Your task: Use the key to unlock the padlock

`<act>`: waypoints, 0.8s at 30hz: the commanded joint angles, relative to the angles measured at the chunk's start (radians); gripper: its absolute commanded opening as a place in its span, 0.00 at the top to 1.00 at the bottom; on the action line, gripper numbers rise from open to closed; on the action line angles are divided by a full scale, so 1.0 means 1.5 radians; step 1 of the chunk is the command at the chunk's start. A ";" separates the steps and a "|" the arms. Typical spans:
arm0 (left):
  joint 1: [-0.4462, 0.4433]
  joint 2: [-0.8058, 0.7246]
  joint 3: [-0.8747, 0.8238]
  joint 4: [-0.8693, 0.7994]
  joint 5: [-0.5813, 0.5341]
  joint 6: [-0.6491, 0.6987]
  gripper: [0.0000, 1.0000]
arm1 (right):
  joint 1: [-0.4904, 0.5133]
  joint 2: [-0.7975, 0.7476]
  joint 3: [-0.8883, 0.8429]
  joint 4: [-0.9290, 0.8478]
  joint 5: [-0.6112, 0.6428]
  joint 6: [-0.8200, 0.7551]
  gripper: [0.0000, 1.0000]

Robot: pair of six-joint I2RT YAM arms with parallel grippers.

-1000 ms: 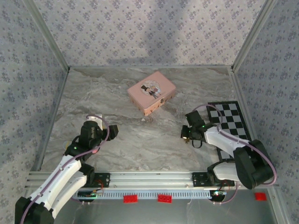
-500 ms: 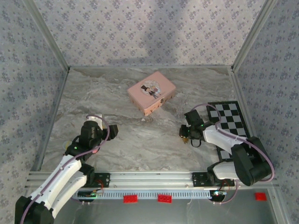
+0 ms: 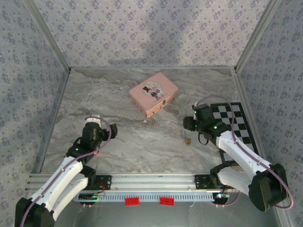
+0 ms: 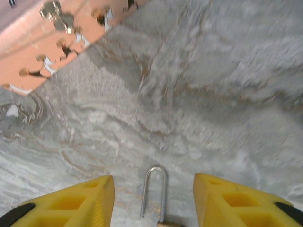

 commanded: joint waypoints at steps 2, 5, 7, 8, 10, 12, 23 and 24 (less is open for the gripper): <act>0.004 -0.023 0.029 0.057 -0.176 0.006 0.00 | -0.028 -0.029 0.016 0.026 0.112 -0.106 0.41; 0.004 -0.008 0.022 0.119 -0.268 0.045 0.00 | -0.046 -0.040 -0.006 0.090 0.183 -0.152 0.31; 0.004 0.004 0.025 0.141 -0.325 0.065 0.00 | -0.065 -0.034 -0.021 0.129 0.217 -0.173 0.26; 0.005 0.010 0.022 0.158 -0.345 0.081 0.00 | -0.078 -0.028 -0.028 0.141 0.231 -0.173 0.25; 0.016 0.032 -0.002 0.242 -0.357 0.137 0.00 | -0.105 -0.009 -0.045 0.174 0.243 -0.173 0.24; 0.046 0.075 -0.023 0.318 -0.347 0.170 0.00 | -0.129 0.016 -0.070 0.221 0.251 -0.168 0.24; 0.138 0.383 0.002 0.517 -0.188 0.255 0.00 | -0.175 0.148 -0.213 0.590 0.234 -0.253 0.23; 0.147 0.391 0.000 0.540 -0.163 0.262 0.00 | -0.178 0.157 -0.216 0.616 0.229 -0.270 0.23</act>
